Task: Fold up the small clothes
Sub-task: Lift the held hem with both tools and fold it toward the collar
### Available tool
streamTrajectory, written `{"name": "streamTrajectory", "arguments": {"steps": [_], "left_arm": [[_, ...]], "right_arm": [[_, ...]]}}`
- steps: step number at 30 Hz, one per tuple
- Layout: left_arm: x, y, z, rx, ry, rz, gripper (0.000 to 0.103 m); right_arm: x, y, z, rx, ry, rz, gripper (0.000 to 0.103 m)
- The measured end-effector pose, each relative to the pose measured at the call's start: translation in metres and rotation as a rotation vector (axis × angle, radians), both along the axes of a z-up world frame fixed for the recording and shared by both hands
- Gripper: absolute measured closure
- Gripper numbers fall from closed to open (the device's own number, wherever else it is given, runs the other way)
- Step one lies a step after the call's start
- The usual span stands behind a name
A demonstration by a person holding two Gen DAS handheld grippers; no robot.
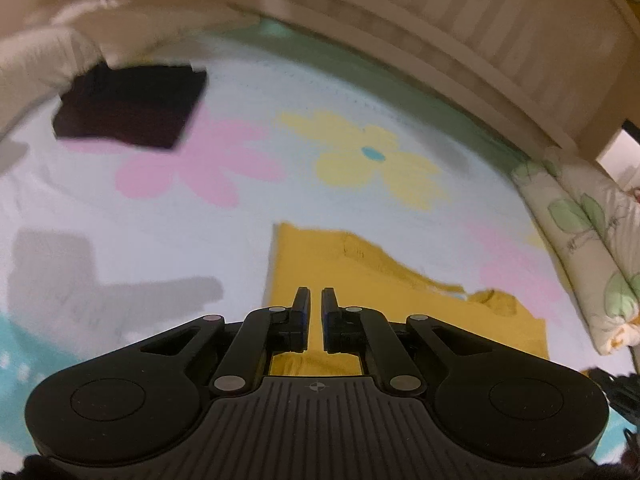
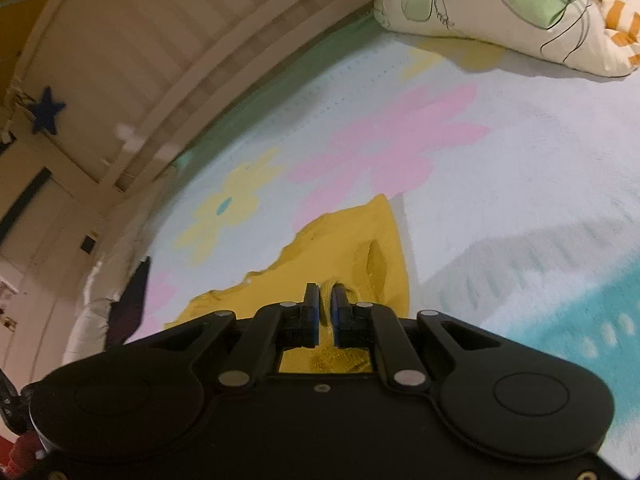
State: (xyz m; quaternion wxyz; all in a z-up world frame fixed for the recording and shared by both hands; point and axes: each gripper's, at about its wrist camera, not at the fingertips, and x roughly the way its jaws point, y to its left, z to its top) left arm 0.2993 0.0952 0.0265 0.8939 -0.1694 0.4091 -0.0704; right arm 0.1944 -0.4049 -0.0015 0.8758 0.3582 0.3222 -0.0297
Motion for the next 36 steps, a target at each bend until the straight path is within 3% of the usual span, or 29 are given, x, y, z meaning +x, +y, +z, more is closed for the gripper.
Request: {"name": "streamTrajectory", "arguments": {"steps": [3,6,8,13,15,17,20,25,36], "left_arm": [[-0.001,0.003,-0.013,-0.048,0.059,-0.027,0.096],[-0.007,0.005,-0.025,-0.045,0.102,-0.074,0.092],[-0.012,0.007,-0.031,-0.048,0.129,-0.103,0.079],[-0.010,0.008,-0.032,-0.079,0.121,-0.117,0.078],[-0.006,0.007,-0.030,-0.099,0.117,-0.112,0.072],[-0.003,0.004,-0.030,-0.104,0.134,-0.106,0.058],[-0.005,0.001,-0.033,-0.083,0.157,-0.114,0.052],[-0.018,-0.002,-0.036,-0.042,0.197,-0.156,0.051],[-0.026,-0.001,-0.043,-0.091,0.259,-0.180,0.051]], "right_arm": [[0.007,0.001,-0.010,0.011,0.017,0.014,0.088],[0.011,0.002,-0.020,0.022,0.050,0.028,0.088],[0.010,0.003,-0.024,0.023,0.059,0.040,0.088],[0.010,0.005,-0.023,0.023,0.065,0.059,0.087],[0.009,0.006,-0.021,0.023,0.061,0.061,0.087],[0.008,0.007,-0.020,0.027,0.058,0.063,0.087],[0.007,0.008,-0.020,0.026,0.058,0.068,0.087],[0.005,0.007,-0.020,0.026,0.063,0.080,0.086],[0.002,0.006,-0.019,0.037,0.056,0.084,0.085]]}}
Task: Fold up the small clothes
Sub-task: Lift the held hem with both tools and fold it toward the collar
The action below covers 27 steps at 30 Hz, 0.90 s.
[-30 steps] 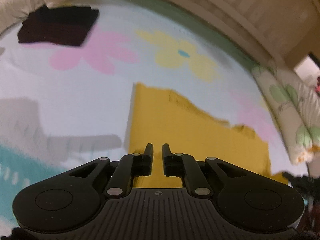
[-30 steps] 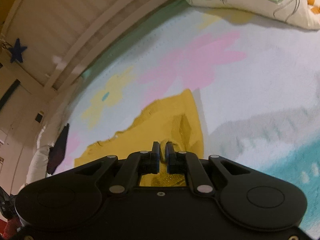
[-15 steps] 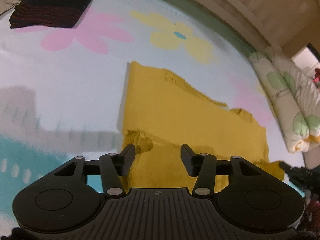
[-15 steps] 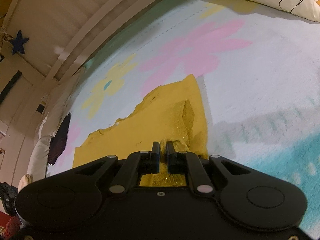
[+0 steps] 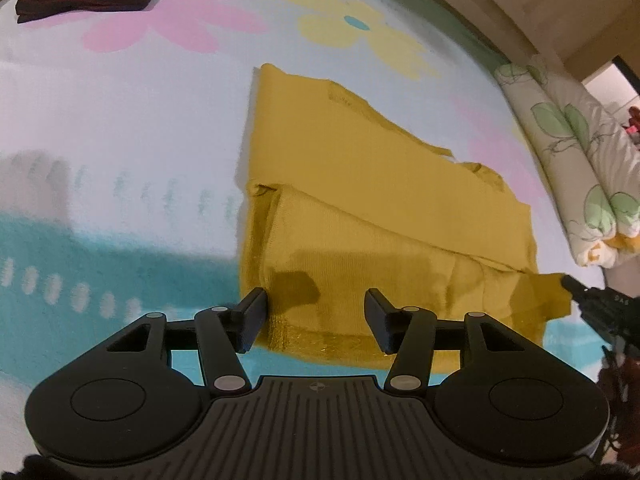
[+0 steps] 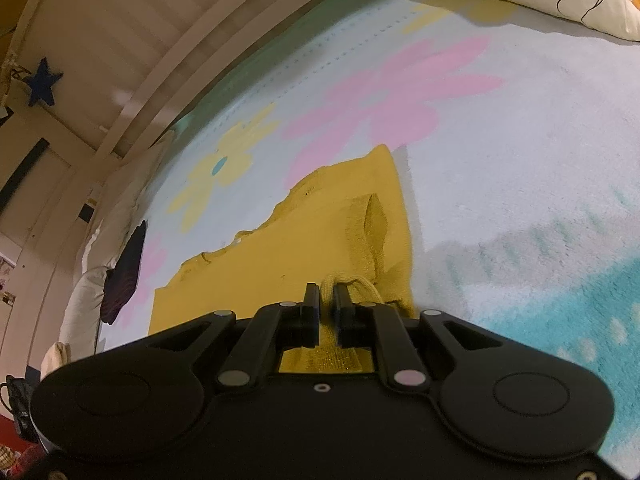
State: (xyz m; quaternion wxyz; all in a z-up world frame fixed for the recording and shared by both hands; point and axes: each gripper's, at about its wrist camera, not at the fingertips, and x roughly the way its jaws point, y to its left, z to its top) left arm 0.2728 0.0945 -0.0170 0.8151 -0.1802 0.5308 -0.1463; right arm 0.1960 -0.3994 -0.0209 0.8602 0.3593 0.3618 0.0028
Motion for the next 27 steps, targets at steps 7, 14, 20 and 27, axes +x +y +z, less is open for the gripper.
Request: {"name": "streamTrajectory", "arguments": {"steps": [7,14,20,27], "left_arm": [[-0.002,-0.004,0.001,-0.017,0.003,0.000,0.051],[-0.004,-0.007,0.003,-0.022,0.003,-0.005,0.051],[-0.008,-0.015,0.006,-0.023,-0.002,-0.031,0.051],[-0.003,-0.016,-0.015,0.021,0.040,-0.011,0.051]], "right_arm": [[-0.001,-0.002,-0.001,0.005,0.002,-0.003,0.084],[-0.001,-0.003,0.000,0.008,0.000,-0.007,0.084],[-0.003,-0.004,0.000,0.014,0.000,-0.008,0.084],[-0.003,-0.004,-0.003,0.025,0.009,-0.010,0.084]]}}
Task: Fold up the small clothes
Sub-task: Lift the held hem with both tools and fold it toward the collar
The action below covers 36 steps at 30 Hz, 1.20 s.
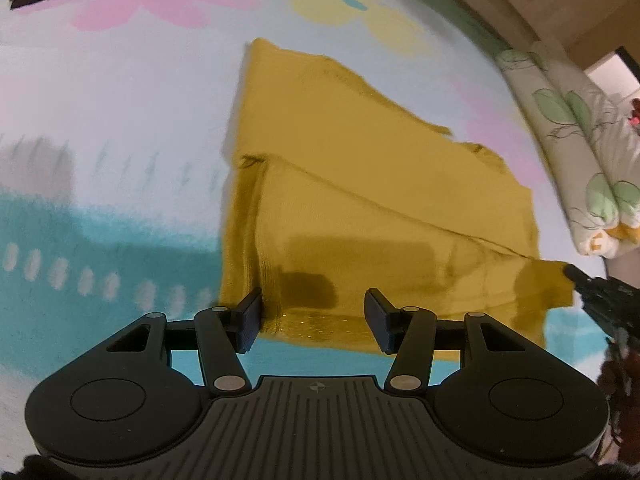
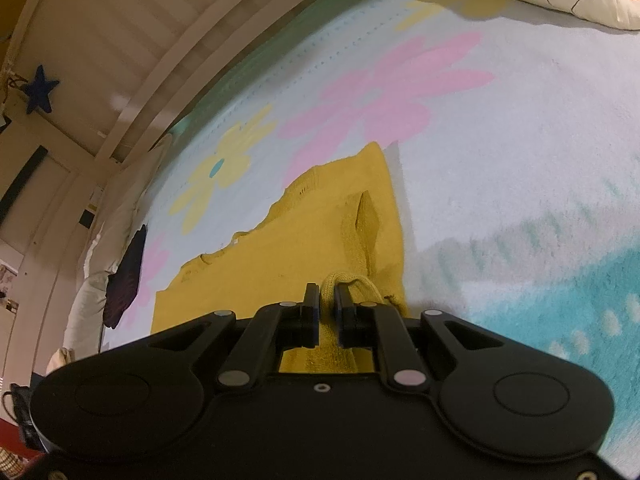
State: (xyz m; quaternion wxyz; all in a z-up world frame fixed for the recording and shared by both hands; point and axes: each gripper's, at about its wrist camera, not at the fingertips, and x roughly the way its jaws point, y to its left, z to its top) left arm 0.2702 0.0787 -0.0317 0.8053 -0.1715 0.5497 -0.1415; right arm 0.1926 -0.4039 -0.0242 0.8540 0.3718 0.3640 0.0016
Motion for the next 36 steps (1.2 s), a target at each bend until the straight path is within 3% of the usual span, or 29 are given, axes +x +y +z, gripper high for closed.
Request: {"name": "streamTrajectory", "arguments": {"steps": [5,6,7,8,13,17,21,24,28,31,35,36], "left_arm": [[-0.001,-0.004,0.000,-0.014,-0.049,-0.011,0.056],[-0.001,-0.006,0.001,-0.026,-0.065,-0.022,0.062],[-0.001,-0.007,0.003,-0.033,-0.078,-0.027,0.076],[-0.002,-0.008,0.004,-0.042,-0.089,-0.028,0.080],[-0.003,-0.012,0.013,-0.052,-0.152,-0.008,0.089],[-0.003,-0.008,0.021,-0.060,-0.198,0.029,0.089],[0.001,0.000,0.020,-0.069,-0.182,0.046,0.089],[0.002,-0.002,0.010,-0.077,-0.129,0.028,0.089],[0.002,-0.004,-0.001,-0.050,-0.082,0.039,0.079],[0.003,-0.004,0.001,-0.049,-0.081,0.039,0.071],[0.002,-0.008,0.004,-0.013,-0.099,0.029,0.050],[0.002,-0.008,0.004,-0.006,-0.098,0.029,0.049]], "right_arm": [[-0.001,-0.002,-0.002,0.001,0.007,-0.005,0.084],[-0.001,-0.002,-0.002,0.002,0.009,-0.006,0.084],[-0.002,-0.002,-0.003,0.003,0.012,-0.006,0.084],[-0.002,-0.003,-0.004,0.005,0.013,-0.006,0.084],[-0.003,-0.001,-0.005,0.003,0.019,0.001,0.084],[-0.004,-0.001,-0.005,0.011,0.020,0.000,0.084],[-0.004,0.000,-0.008,0.015,0.027,0.005,0.083],[-0.003,0.003,-0.013,0.038,0.052,0.022,0.072],[-0.001,0.009,-0.019,0.039,0.083,0.052,0.070],[0.000,0.012,-0.021,0.036,0.099,0.063,0.045],[0.000,0.015,-0.023,0.028,0.118,0.072,0.045],[0.000,0.015,-0.024,0.027,0.122,0.070,0.045]]}}
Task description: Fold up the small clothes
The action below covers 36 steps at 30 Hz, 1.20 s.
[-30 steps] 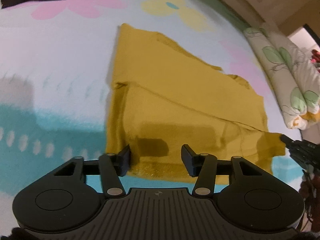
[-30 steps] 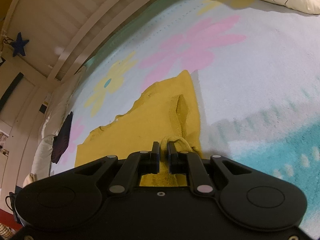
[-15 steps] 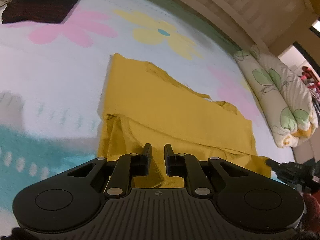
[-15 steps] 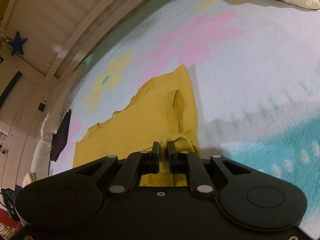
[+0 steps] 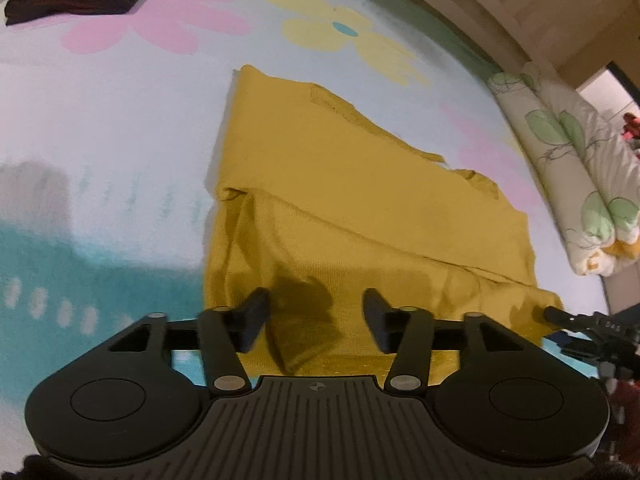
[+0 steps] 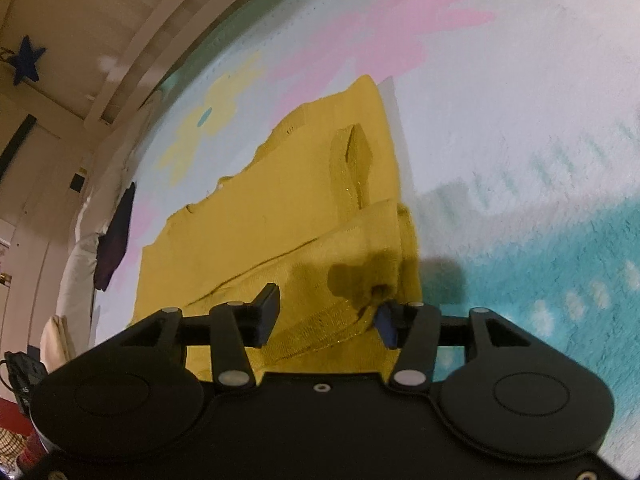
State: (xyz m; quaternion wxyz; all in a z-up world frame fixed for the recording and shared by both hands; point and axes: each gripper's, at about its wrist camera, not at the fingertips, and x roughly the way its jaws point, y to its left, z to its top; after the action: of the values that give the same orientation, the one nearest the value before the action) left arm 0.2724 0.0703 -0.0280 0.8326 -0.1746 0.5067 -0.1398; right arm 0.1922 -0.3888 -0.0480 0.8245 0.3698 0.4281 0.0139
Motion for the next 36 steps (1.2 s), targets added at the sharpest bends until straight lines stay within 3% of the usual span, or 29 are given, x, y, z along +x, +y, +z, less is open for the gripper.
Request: {"name": "streamTrajectory", "arguments": {"steps": [12,13,14,15,16,17,26,31,33,36], "left_arm": [[0.001,0.005,-0.007,-0.056,0.020,0.013,0.047],[0.001,0.005,-0.007,-0.058,0.019,0.009,0.050],[0.001,0.005,-0.006,-0.060,0.016,0.005,0.067],[0.000,0.005,-0.005,-0.058,0.014,0.005,0.077],[-0.001,0.005,-0.003,-0.055,0.008,0.009,0.091],[-0.002,0.005,-0.001,-0.056,-0.003,0.012,0.094],[-0.001,0.020,0.037,-0.142,-0.151,0.101,0.095],[0.011,0.031,0.046,-0.179,-0.166,0.140,0.094],[0.013,0.032,0.046,-0.161,-0.159,0.126,0.094],[0.012,0.032,0.045,-0.071,-0.182,0.112,0.089]], "right_arm": [[-0.003,-0.002,-0.002,-0.007,-0.010,-0.025,0.045],[-0.003,-0.002,-0.002,-0.006,-0.011,-0.031,0.045],[-0.004,-0.003,-0.002,-0.011,-0.016,-0.042,0.046],[-0.004,-0.003,-0.002,-0.017,-0.022,-0.049,0.055],[-0.005,-0.004,-0.001,-0.023,-0.030,-0.053,0.079],[-0.006,-0.005,0.000,-0.019,-0.040,-0.060,0.090],[-0.012,-0.005,0.037,-0.017,-0.189,-0.089,0.091],[-0.005,-0.004,0.048,-0.003,-0.238,-0.106,0.091],[-0.001,-0.002,0.048,0.000,-0.238,-0.110,0.091],[0.003,0.001,0.047,0.001,-0.237,-0.104,0.091]]}}
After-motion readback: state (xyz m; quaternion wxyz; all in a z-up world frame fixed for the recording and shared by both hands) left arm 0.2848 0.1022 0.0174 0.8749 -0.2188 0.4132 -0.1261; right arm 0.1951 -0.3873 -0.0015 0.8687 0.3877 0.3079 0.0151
